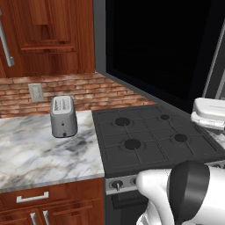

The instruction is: Pick the potato from the counter and place it in the microwave. Then turn on the microwave.

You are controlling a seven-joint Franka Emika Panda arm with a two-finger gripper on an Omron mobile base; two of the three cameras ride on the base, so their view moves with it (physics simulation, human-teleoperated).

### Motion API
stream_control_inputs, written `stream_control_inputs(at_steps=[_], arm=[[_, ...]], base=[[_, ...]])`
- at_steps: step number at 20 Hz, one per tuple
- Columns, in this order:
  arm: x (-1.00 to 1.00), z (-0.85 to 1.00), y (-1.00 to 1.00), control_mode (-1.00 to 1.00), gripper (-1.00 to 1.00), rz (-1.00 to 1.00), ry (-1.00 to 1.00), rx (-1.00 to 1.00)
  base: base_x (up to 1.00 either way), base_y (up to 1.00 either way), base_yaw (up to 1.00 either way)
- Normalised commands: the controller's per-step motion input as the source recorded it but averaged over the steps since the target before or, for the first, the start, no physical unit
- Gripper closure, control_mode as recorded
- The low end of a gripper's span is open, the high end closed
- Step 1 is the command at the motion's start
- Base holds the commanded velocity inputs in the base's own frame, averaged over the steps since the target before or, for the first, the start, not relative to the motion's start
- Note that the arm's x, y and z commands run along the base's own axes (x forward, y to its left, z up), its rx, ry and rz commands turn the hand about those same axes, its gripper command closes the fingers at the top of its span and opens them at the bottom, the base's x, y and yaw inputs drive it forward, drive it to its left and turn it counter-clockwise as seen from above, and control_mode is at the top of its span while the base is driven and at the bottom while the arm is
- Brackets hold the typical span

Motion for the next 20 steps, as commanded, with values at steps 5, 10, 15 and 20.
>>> stream_control_inputs(at_steps=[5,10,15,20], arm=[[-0.96,0.21,-0.33,-1.0,-1.0,-0.04,0.0,0.0],[-0.97,0.27,-0.59,-1.0,-1.0,0.08,0.0,0.09],[-0.04,0.17,-0.88,-1.0,-1.0,0.28,0.08,0.42],[0.77,-0.02,-0.47,-1.0,-1.0,0.36,0.16,0.54]], base=[[0.0,0.0,0.0],[0.0,0.0,0.0],[0.0,0.0,0.0],[0.0,0.0,0.0]])
